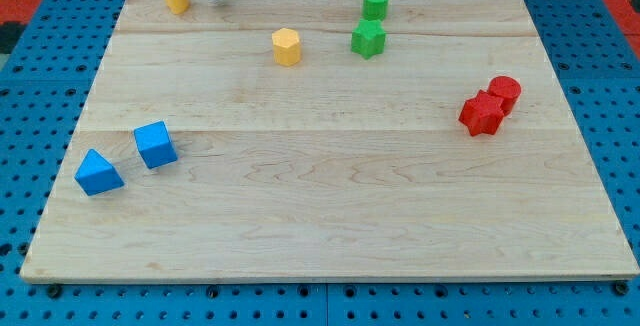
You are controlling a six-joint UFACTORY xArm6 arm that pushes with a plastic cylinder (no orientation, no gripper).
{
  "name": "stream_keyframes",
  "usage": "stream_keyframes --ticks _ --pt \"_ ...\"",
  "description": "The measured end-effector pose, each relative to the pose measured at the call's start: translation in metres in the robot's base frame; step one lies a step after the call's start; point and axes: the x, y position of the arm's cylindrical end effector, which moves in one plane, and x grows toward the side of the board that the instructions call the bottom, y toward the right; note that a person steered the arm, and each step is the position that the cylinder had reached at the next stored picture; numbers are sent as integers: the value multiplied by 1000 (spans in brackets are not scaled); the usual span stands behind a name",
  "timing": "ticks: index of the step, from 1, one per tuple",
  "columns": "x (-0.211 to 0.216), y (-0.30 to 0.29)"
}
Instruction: Place the hexagon at the bottom right side of the heart
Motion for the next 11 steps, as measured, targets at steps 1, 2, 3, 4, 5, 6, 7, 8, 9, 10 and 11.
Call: stream_keyframes --ticks 1,2,3,4,5,6,7,8,9,10,11 --pt "16 56" --pt "51 136" --pt "92 184" --pt "146 166" --pt "136 107" --pt "120 82" --pt "110 138" --pt "88 75" --pt "86 60" --pt "58 93" --pt "36 167"
